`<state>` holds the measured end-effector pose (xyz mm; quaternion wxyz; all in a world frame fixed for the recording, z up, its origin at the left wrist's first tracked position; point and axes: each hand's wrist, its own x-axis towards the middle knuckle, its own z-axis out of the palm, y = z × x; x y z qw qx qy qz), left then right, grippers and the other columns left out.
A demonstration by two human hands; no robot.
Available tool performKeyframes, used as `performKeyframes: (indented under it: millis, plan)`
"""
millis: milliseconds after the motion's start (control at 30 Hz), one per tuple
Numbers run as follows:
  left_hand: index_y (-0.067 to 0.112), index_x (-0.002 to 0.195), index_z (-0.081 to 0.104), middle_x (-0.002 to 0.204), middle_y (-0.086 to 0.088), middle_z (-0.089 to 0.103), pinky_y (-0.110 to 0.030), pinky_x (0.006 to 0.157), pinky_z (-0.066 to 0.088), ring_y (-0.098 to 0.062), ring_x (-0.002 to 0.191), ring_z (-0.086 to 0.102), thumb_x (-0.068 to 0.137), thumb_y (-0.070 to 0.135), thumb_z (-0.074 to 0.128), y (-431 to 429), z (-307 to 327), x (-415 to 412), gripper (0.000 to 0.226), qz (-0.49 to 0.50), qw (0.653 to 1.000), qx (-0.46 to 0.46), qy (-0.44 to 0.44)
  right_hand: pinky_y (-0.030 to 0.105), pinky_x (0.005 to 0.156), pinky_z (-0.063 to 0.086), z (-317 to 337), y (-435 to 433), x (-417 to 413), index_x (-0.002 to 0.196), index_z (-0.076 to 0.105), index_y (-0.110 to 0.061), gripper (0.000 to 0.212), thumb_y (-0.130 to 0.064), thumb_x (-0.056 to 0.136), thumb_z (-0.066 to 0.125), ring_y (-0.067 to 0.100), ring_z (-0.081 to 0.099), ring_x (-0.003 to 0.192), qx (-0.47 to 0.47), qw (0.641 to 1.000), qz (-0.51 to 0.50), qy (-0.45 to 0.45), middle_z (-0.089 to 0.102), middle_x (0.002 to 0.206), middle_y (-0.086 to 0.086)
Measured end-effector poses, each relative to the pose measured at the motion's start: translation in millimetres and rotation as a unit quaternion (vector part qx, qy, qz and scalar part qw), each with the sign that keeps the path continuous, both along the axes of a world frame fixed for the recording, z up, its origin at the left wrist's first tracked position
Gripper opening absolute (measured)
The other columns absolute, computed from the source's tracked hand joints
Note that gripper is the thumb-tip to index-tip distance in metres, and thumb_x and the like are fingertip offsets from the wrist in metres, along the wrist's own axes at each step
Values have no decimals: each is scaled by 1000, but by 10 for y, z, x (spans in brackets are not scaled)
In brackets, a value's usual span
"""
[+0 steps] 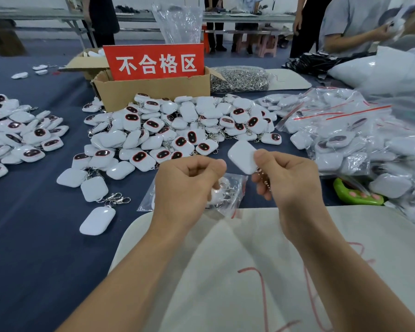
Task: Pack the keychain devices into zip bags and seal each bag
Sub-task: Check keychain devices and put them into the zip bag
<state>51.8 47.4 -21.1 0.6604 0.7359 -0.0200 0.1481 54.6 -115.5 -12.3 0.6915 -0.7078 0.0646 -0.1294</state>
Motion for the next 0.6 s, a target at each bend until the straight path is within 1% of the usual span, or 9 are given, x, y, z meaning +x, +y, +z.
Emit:
performKeyframes:
  millis: [67, 133, 200, 233, 300, 400, 500, 567, 600]
  plan:
    - [30, 62, 71, 46, 15, 54, -13, 50, 32, -3, 45, 45, 79, 55, 73, -3, -38, -29, 31, 53, 986, 156, -28, 31, 53, 35, 19, -61, 23, 70, 69, -8, 32, -38, 82, 75, 17, 40, 53, -38, 998, -39, 35, 54, 54, 2]
    - [29, 56, 63, 49, 18, 55, -21, 53, 31, -3, 51, 51, 69, 76, 57, -46, -41, -89, 50, 98, 934, 341, -35, 37, 60, 31, 63, -133, 42, 61, 59, -7, 33, -37, 68, 70, 18, 38, 58, -46, 993, -81, 77, 45, 55, 2]
    - [26, 56, 61, 50, 11, 56, -28, 57, 31, -5, 56, 53, 64, 82, 45, -115, -35, -129, 59, 98, 870, 484, -19, 38, 60, 23, 108, -164, 44, 50, 46, -19, 27, -34, 61, 65, 18, 30, 60, -63, 987, -92, 115, 35, 55, 1]
    - [25, 57, 61, 51, 9, 56, -29, 58, 31, -13, 60, 55, 65, 79, 43, -140, -43, -126, 57, 89, 849, 520, -4, 37, 59, 19, 111, -176, 44, 49, 38, -22, 30, -33, 60, 63, 18, 25, 60, -95, 985, -75, 126, 29, 56, 0]
    - [25, 61, 61, 53, 9, 55, -29, 56, 27, -16, 61, 54, 69, 68, 47, -140, -54, -93, 46, 88, 853, 514, 19, 34, 58, 18, 75, -189, 48, 50, 33, -20, 35, -32, 62, 63, 18, 23, 59, -161, 977, -17, 142, 26, 55, -1]
    - [22, 60, 55, 52, 8, 54, -22, 52, 27, -9, 54, 49, 80, 56, 54, -122, -75, -76, 39, 105, 895, 434, -9, 29, 54, 30, -27, -152, 49, 52, 55, -11, 34, -30, 76, 70, 18, 35, 51, -195, 968, 60, 145, 46, 49, 1]
    - [21, 64, 54, 52, 8, 50, -21, 50, 30, -18, 64, 49, 87, 45, 54, -153, -91, -128, 33, 100, 910, 391, -92, 23, 47, 43, -61, -11, 22, 64, 69, -6, 29, -15, 91, 65, 17, 50, 49, -114, 979, 132, 109, 60, 57, 7]
    - [22, 66, 53, 52, 9, 47, -26, 49, 28, -15, 67, 48, 90, 38, 57, -148, -102, -132, 29, 95, 914, 372, -132, 28, 62, 58, -53, 67, -8, 85, 75, 0, 24, 3, 93, 53, 20, 67, 67, -24, 973, 212, 89, 73, 76, 14]
    - [24, 67, 50, 51, 10, 45, -24, 50, 28, -13, 65, 47, 91, 36, 58, -134, -113, -125, 27, 87, 919, 358, -141, 31, 69, 61, -53, 76, -10, 96, 76, 1, 29, 9, 92, 49, 22, 73, 78, 17, 966, 242, 85, 77, 87, 17]
